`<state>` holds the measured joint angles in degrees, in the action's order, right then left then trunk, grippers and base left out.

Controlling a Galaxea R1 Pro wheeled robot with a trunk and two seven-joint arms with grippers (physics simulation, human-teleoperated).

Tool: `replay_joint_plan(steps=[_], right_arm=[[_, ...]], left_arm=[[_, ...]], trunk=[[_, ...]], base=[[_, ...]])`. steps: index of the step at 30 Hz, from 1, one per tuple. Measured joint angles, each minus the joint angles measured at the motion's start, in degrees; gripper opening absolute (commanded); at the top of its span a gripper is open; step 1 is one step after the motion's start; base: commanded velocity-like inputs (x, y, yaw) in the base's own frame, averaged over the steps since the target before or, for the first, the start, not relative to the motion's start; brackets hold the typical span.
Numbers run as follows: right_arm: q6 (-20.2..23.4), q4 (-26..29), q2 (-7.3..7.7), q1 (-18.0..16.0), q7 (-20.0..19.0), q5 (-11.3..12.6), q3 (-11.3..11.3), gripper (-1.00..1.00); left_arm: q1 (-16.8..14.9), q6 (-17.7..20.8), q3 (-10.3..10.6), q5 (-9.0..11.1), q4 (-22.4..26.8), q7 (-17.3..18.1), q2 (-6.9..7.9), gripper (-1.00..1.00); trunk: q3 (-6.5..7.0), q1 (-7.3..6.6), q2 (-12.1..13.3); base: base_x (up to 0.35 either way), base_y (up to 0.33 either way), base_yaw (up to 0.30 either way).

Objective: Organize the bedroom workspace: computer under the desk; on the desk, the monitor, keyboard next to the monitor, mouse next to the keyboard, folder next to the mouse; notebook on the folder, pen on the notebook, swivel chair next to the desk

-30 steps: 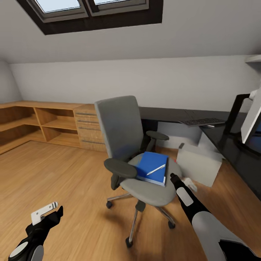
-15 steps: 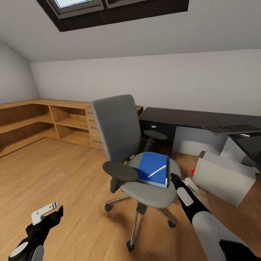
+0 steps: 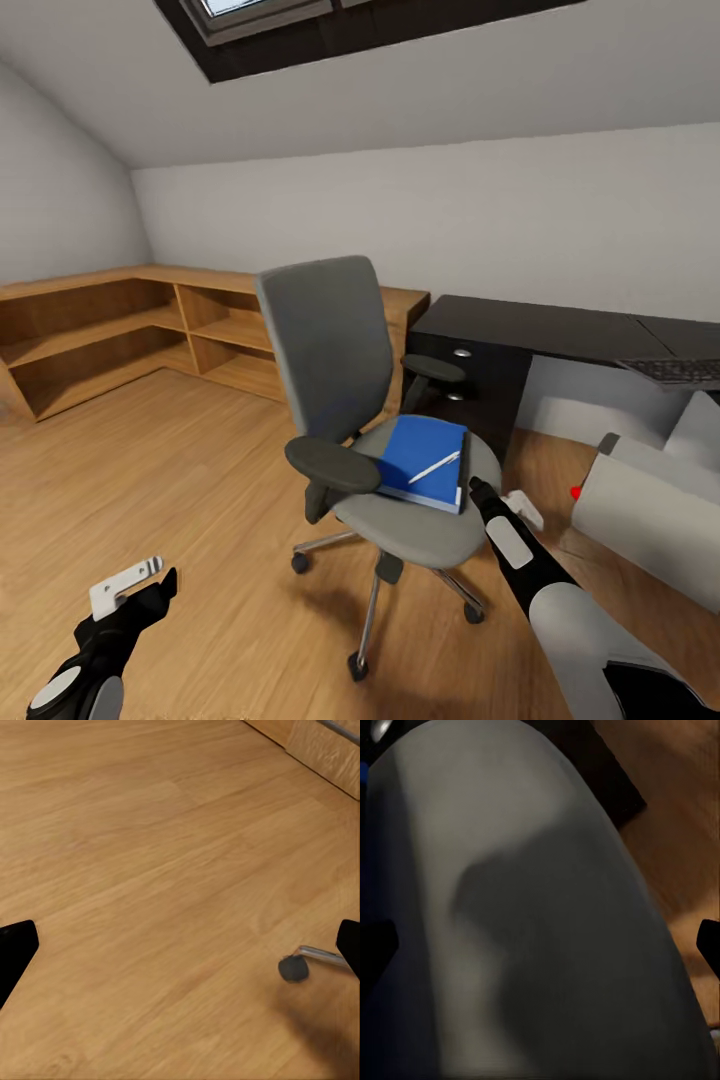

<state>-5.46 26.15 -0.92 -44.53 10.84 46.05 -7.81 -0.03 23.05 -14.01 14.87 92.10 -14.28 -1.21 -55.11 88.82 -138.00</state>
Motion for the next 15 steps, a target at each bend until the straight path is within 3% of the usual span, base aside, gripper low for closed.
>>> replay_joint_plan(steps=[7, 15], right_arm=[[0.0, 0.1, 0.04, 0.0, -0.1, -0.2, 0.0, 1.0], [-0.5, 0.1, 0.03, 0.0, -0.1, -0.4, 0.1, 1.0]], left_arm=[[0.0, -0.1, 0.2, 0.0, 0.0, 0.0, 0.0, 1.0], [0.0, -0.1, 0.2, 0.0, 0.0, 0.0, 0.0, 1.0]], trunk=[[-0.3, -0.02, 0.0], [-0.34, 0.0, 0.0]], base=[[0.178, 0.0, 0.111], [0.023, 0.0, 0.007]])
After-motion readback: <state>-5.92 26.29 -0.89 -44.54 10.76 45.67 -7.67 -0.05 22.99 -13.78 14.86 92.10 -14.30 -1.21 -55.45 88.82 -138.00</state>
